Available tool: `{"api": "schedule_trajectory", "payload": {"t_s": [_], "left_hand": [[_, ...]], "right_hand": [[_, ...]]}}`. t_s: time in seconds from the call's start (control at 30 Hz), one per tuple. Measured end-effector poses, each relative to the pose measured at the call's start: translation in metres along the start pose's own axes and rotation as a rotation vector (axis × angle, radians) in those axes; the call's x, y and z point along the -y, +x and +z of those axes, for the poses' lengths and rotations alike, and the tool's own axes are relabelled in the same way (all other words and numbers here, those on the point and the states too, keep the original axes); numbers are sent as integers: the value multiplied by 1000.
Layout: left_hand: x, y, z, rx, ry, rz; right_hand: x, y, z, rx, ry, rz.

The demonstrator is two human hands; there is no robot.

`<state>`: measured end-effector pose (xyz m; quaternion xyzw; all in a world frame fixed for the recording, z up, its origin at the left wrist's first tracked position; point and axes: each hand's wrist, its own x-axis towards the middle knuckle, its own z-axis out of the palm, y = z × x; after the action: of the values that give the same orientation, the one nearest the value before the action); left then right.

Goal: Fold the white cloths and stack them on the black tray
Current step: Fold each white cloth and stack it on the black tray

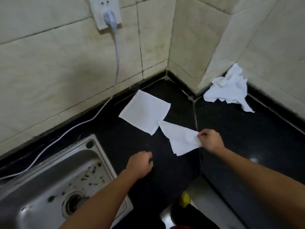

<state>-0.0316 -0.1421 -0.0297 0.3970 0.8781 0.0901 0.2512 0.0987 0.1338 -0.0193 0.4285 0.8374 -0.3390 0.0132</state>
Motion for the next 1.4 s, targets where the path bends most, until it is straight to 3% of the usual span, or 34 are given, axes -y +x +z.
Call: {"api": "schedule_trajectory", "payload": {"t_s": [0.1, 0.2, 0.3, 0.43, 0.6, 0.7, 0.8, 0.93, 1.0, 1.17, 1.3, 1.4], "left_hand": [[-22, 16, 12, 47, 12, 29], [-42, 31, 23, 58, 13, 34], [-61, 43, 33, 58, -11, -1], [-81, 54, 43, 72, 10, -34], [-91, 58, 43, 71, 19, -83], [-91, 56, 42, 96, 41, -105], [-95, 57, 43, 102, 45, -103], [-106, 71, 40, 88, 15, -73], [-115, 81, 42, 92, -45, -85], [-133, 103, 52, 79, -293, -203], [-134, 113, 57, 92, -245, -206], [-138, 115, 63, 98, -169, -164]], "right_hand": [[-45, 1, -11, 72, -185, 88], [-68, -4, -15, 63, -439, -30], [-68, -16, -9, 92, -401, -299], [-63, -23, 17, 265, -367, -556], [-68, -6, 39, 344, -495, -519], [-71, -1, 45, 376, -456, -532], [-78, -1, 37, 400, -202, -390], [-83, 3, 6, 276, 413, -76], [-85, 3, -14, 280, 593, 70], [-112, 21, -44, 192, 707, 384], [-138, 39, -59, 33, 753, 570], [-152, 46, -64, -38, 743, 609]]}}
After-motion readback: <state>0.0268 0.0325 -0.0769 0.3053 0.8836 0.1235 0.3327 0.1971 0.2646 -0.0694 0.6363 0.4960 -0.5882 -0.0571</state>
